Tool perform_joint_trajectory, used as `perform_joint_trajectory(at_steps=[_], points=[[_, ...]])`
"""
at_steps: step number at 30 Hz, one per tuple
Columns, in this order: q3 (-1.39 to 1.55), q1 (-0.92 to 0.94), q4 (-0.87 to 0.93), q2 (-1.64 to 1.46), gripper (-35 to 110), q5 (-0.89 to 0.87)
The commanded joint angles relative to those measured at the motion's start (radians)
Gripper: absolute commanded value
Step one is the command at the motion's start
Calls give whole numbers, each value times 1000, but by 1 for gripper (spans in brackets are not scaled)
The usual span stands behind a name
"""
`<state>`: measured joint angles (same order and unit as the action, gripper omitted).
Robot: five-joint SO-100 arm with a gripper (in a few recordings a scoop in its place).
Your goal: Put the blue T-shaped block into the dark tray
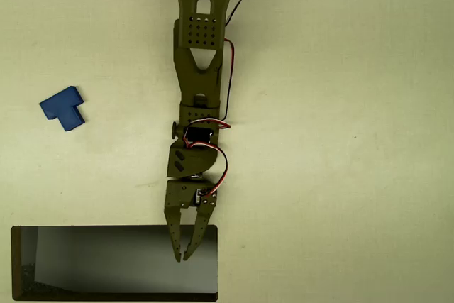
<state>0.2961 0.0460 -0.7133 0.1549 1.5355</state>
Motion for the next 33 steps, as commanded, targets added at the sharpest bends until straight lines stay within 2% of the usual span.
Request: perform_joint_trajectory(at_steps=[1,3,5,7,10,14,25,26,27,29,31,33], points=[[-83,8,3,0,0,-78],[-242,5,189,2,0,-118],[-509,11,563,0,0,-160],[-506,18,723,-135,0,-179],[-506,35,1097,-354,0,-150],[-506,55,1391,-546,0,-153],[-508,106,2427,-856,0,-63],[-457,112,2473,-885,0,-117],[-287,114,2471,-977,0,-127],[87,137,2470,-1170,0,-49],[431,198,2461,-1336,0,103],[762,285,2367,-1482,0,282]])
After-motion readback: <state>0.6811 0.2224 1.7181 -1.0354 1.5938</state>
